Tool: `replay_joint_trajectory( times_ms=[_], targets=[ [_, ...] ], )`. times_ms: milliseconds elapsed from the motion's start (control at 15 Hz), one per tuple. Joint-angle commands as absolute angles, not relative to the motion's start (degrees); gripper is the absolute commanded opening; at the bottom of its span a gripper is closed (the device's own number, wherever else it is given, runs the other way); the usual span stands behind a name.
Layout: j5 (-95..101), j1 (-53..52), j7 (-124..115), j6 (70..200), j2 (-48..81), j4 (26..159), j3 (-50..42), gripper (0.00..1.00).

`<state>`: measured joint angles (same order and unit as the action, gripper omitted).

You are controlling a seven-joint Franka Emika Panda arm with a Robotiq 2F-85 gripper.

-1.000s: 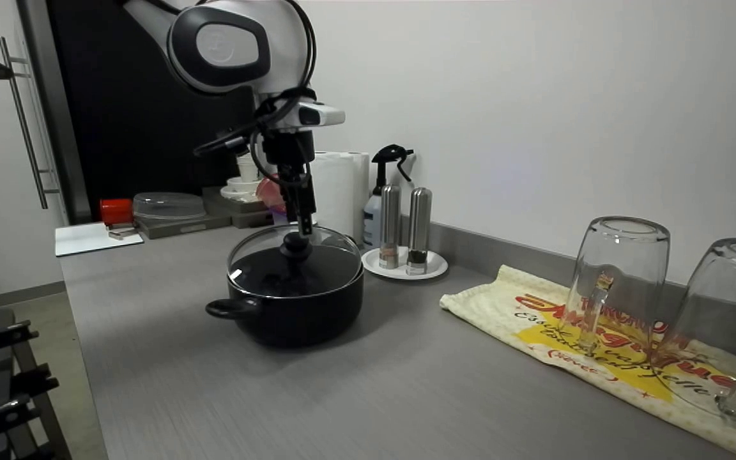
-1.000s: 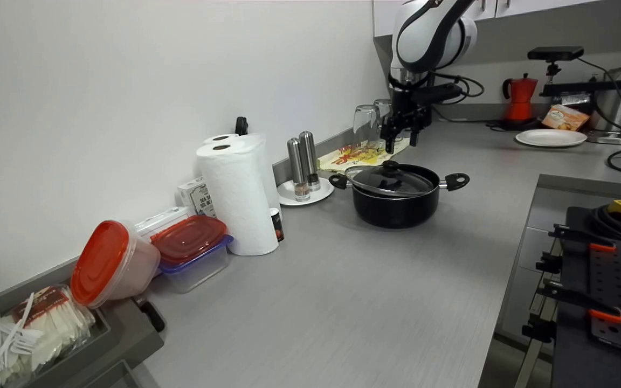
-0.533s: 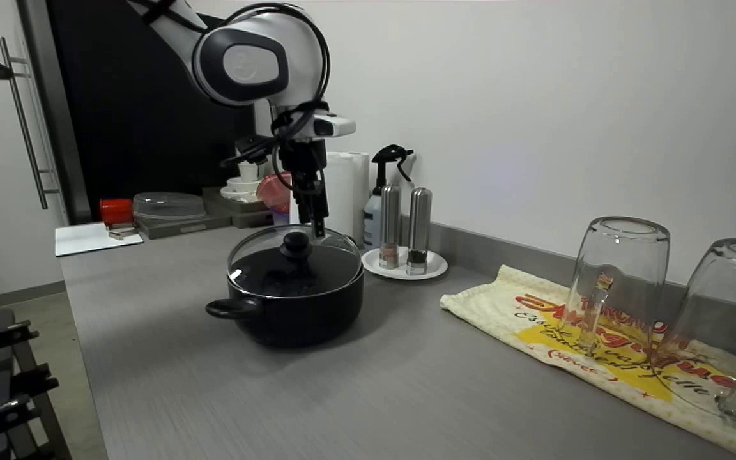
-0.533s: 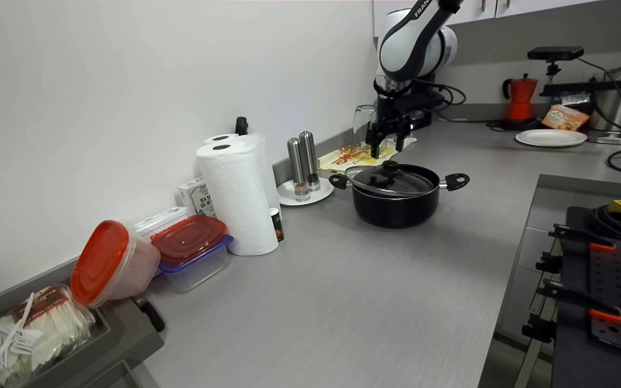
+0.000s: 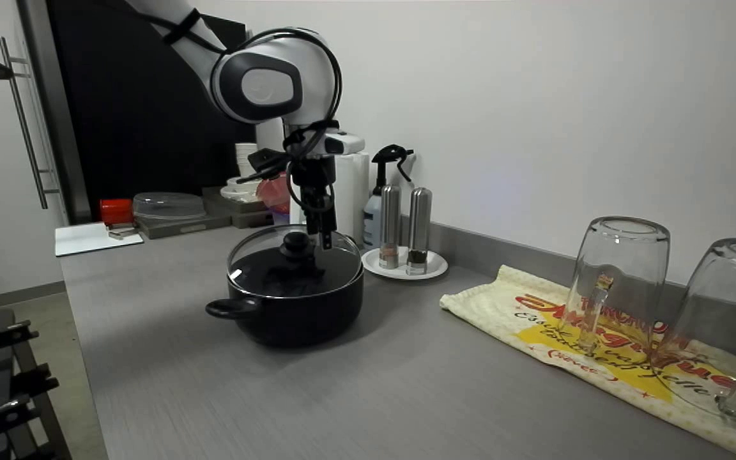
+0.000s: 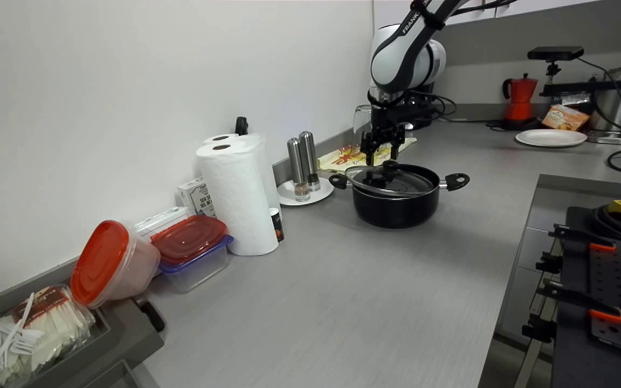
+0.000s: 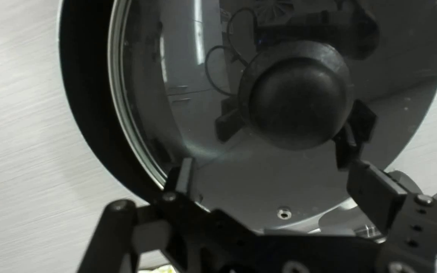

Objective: Uncover the pot

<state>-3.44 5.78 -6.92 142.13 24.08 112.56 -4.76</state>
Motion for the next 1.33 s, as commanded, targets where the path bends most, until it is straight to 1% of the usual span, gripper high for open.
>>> replay_joint_trajectory(
  times_ms=[0,533,1267],
  targets=[
    [-4.22,5.47,-7.55,140.52,25.97,109.54,-4.69,1.00],
    [-3.98,5.24,-7.44,139.32,25.35,108.11,-4.47,1.00],
    [-3.59,5.04,-7.07,135.31,21.42,109.80,-4.33,1.00]
  ],
)
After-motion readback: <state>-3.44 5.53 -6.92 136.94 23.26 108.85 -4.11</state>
